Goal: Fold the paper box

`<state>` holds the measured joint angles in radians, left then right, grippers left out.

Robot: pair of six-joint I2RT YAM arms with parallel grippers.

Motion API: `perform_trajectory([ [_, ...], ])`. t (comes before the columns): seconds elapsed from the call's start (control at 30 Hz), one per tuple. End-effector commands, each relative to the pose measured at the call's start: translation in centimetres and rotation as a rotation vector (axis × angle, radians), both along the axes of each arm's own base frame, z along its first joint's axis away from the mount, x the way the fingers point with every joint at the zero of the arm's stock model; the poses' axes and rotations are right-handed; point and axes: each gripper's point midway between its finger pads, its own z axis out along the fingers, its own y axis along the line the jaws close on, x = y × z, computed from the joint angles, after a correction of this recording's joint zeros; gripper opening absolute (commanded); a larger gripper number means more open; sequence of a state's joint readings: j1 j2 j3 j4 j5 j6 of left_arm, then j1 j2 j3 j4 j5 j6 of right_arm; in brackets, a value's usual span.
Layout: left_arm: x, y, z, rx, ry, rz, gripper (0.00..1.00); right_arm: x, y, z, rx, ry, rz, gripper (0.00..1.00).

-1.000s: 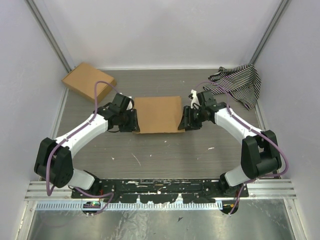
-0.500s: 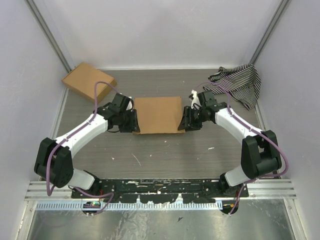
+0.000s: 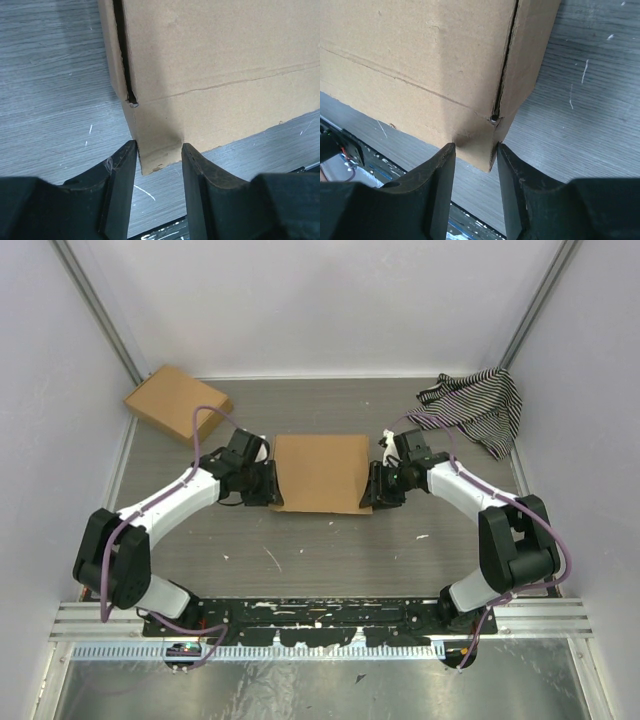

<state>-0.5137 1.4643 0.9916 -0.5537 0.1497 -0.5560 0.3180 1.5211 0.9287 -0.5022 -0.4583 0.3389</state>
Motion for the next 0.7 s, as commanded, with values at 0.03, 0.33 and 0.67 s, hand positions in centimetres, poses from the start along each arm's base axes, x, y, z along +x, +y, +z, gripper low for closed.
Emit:
perform_trajectory([
  [0.03, 0.4, -1.5, -0.7, -0.069, 0.003, -0.012, 0.47, 1.8, 0.4, 0.6, 0.006, -0.084, -0.007, 0.44],
  [0.33, 0.6, -1.5, -2.0, -0.067, 0.006, 0.003, 0.46, 2.2, 0.2, 0.5, -0.007, -0.099, -0.024, 0.44],
  [0.67, 1.9, 0.7, -3.7, 0.04, -0.086, 0.065, 0.45, 3.8, -1.4, 0.9, -0.058, -0.263, -0.105, 0.48],
])
